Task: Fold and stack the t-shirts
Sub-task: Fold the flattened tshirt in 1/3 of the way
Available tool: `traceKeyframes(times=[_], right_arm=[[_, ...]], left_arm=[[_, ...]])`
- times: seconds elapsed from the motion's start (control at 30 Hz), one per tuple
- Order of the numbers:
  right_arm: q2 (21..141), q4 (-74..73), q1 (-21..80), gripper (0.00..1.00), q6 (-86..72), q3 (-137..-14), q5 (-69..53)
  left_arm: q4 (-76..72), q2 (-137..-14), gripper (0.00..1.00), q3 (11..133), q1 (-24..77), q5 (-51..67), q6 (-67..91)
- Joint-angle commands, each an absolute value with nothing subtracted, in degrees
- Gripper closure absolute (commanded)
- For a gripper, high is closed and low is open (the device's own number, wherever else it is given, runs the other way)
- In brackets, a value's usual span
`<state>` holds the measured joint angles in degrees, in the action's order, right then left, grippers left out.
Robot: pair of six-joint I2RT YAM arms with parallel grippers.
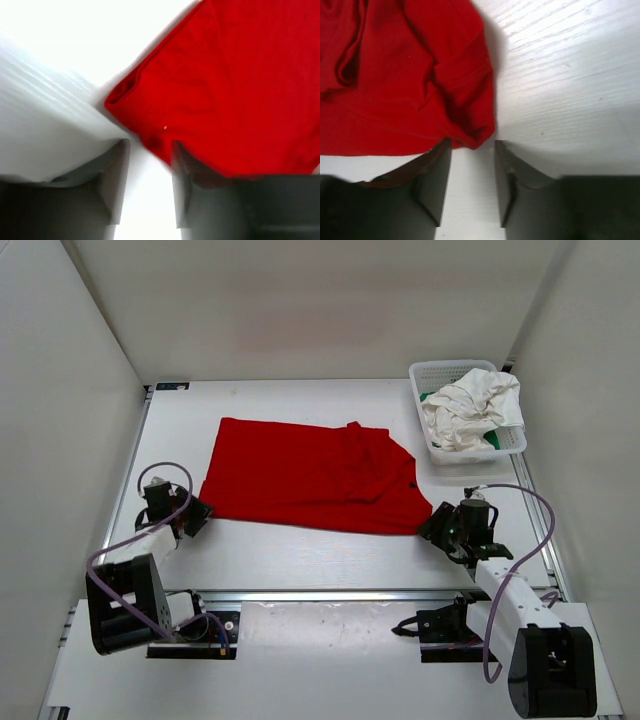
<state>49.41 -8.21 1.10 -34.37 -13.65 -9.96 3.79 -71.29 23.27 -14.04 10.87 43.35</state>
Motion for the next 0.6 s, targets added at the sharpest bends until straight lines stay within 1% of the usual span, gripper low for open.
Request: traceKeyframes(times=[0.0,0.03,0.07,0.1,0.13,0.17,0.2,0.23,0.33,0.43,0.47,0.53,0.57], right_arm=[[48.26,-9.41,2.72,0.59,-33.48,-14.16,-11.25],[47.90,-9.14,2.81,0.57,-34.62,-13.11,-11.69],[47.29,-8.27,2.73,0.57,-35.06,-12.14,-11.69],[47.63,-7.22,2.81,0.57,-35.42,-11.52,-12.04],[47.98,-6.86,2.29,0.56,-35.42,-10.99,-12.13],[48.34,-6.07,2.20,0.57,-35.68,-10.81,-12.13],[48.86,-5.63,2.55,0.57,-36.12,-10.20,-11.69],[48.78,-4.32,2.37,0.58,-36.47,-9.50,-11.60],[48.17,-1.86,2.29,0.57,-37.53,-8.44,-12.13],[48.69,-0.97,2.11,0.57,-37.36,-8.61,-12.13],[48.34,-0.62,2.02,0.56,-37.35,-8.35,-12.30],[48.43,-0.35,1.67,0.56,-37.53,-8.09,-12.48],[48.43,-0.53,0.97,0.56,-37.70,-7.82,-12.92]], left_arm=[[5.97,-66.99,0.28,21.71,-13.45,7.04,42.10],[6.50,-66.10,0.24,21.71,-13.71,6.60,42.01],[7.11,-65.05,0.17,21.80,-13.28,5.98,41.92],[6.95,-64.87,0.14,21.62,-13.01,4.85,41.75],[7.03,-64.78,0.15,21.36,-13.36,4.92,42.01],[6.34,-64.78,0.23,21.18,-13.53,5.27,42.45],[6.24,-65.82,0.34,20.75,-13.71,6.06,43.23],[5.46,-67.05,0.36,20.48,-14.15,7.46,44.20],[4.31,-69.78,0.38,19.17,-15.29,9.31,46.05],[0.80,-69.78,0.37,18.02,-15.38,8.96,47.98],[0.62,-70.31,0.40,18.37,-15.12,8.96,48.60],[-1.14,-71.80,0.42,18.55,-15.03,8.70,48.95],[-1.84,-72.76,0.46,18.89,-15.03,9.83,49.04]])
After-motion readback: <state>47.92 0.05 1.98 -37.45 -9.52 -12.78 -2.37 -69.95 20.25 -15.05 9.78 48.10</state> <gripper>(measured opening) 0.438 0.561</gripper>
